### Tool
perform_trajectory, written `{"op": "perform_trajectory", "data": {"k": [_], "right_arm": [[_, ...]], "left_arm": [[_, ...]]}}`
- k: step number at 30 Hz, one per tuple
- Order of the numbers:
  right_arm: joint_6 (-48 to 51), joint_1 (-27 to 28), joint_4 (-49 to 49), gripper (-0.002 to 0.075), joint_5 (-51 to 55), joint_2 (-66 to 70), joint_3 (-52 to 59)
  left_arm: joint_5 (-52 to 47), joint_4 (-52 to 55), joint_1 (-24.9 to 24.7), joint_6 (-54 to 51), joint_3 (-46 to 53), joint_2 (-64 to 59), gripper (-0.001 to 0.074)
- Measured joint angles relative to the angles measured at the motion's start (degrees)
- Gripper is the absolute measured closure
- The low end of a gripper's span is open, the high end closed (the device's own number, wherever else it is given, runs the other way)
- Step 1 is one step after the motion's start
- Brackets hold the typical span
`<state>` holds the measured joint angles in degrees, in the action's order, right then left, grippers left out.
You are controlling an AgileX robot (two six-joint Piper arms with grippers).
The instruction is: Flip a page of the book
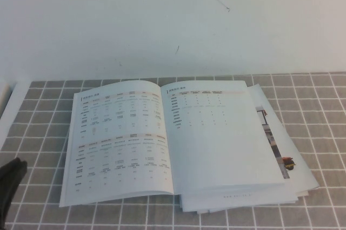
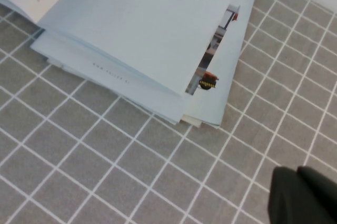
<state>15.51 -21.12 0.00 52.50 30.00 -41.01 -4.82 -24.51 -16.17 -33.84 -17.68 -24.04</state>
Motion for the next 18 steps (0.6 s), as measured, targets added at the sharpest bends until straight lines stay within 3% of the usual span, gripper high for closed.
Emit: {"op": "perform_trajectory", "data": {"k": [7, 18], "right_arm": [[-1.8, 0.0, 1.2, 0.0727, -5.2, -14.5, 13.3], [-2.2, 0.0, 1.9, 0.0727, -6.3, -17.5, 15.9]], "left_arm": [[-1.6, -0.5, 0.0, 0.6, 1.9, 1.7, 0.0738], [-4.4, -0.5, 0.0, 1.2, 1.9, 1.9, 0.0738]]}}
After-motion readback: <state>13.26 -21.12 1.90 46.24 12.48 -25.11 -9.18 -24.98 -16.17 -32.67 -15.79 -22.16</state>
